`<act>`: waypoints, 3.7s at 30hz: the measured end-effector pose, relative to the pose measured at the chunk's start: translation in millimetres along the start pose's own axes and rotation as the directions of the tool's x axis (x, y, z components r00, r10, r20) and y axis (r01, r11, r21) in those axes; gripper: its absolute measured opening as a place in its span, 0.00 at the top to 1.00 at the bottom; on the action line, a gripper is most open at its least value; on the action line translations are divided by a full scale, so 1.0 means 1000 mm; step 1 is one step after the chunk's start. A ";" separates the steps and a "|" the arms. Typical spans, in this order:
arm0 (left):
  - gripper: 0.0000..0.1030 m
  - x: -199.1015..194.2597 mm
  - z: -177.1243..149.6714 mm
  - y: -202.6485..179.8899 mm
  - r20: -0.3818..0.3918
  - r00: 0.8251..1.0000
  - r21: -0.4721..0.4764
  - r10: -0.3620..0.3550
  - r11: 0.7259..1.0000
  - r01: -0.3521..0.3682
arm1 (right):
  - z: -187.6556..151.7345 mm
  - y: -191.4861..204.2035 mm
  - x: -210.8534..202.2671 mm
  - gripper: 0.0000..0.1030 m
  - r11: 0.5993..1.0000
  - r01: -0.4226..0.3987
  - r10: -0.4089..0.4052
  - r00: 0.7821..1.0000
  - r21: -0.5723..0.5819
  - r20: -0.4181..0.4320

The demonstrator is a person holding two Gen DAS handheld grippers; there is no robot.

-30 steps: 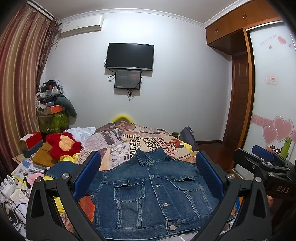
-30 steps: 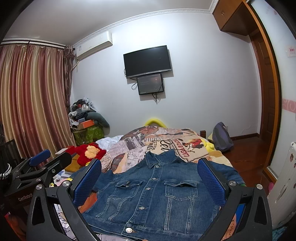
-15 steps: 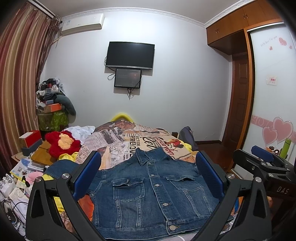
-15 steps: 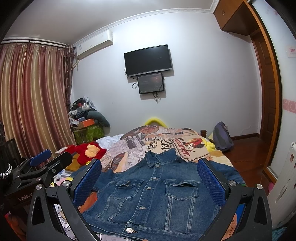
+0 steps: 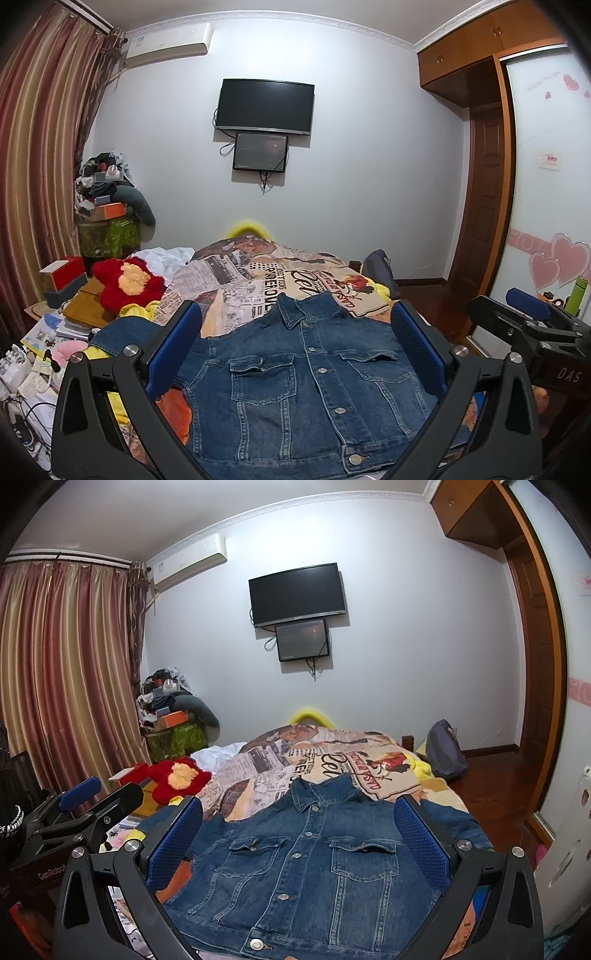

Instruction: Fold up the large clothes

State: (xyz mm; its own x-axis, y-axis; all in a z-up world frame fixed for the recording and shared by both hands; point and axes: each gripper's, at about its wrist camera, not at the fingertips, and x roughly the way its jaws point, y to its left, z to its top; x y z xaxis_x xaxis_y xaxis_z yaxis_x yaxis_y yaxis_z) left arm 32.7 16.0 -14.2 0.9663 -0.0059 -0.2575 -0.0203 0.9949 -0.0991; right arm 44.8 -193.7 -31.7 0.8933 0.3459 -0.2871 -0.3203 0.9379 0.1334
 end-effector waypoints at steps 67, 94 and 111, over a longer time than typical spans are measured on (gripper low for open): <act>0.88 0.283 -0.080 0.322 -0.580 0.654 0.023 0.486 0.812 -0.583 | -0.123 -0.015 0.441 0.00 0.990 -0.137 0.063 0.585 -0.023 -0.808; 0.92 0.369 -0.115 0.043 -0.703 0.699 -0.006 -0.131 0.984 0.178 | -0.073 -0.052 0.356 0.00 0.986 -0.044 -0.068 0.778 -0.163 -0.625; 0.20 0.296 -0.109 0.228 -0.630 0.774 -0.272 0.060 0.917 -0.293 | -0.067 -0.015 0.359 0.00 0.958 -0.115 -0.068 0.798 -0.262 -0.598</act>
State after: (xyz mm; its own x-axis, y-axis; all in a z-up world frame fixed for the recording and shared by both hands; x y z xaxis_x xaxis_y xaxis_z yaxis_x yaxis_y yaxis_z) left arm 286.1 230.4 -218.2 0.5847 -0.0086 -0.8112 -0.3711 0.8863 -0.2769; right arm 349.6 -81.9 -200.4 0.5461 0.2291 -0.8058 -0.4926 0.8659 -0.0876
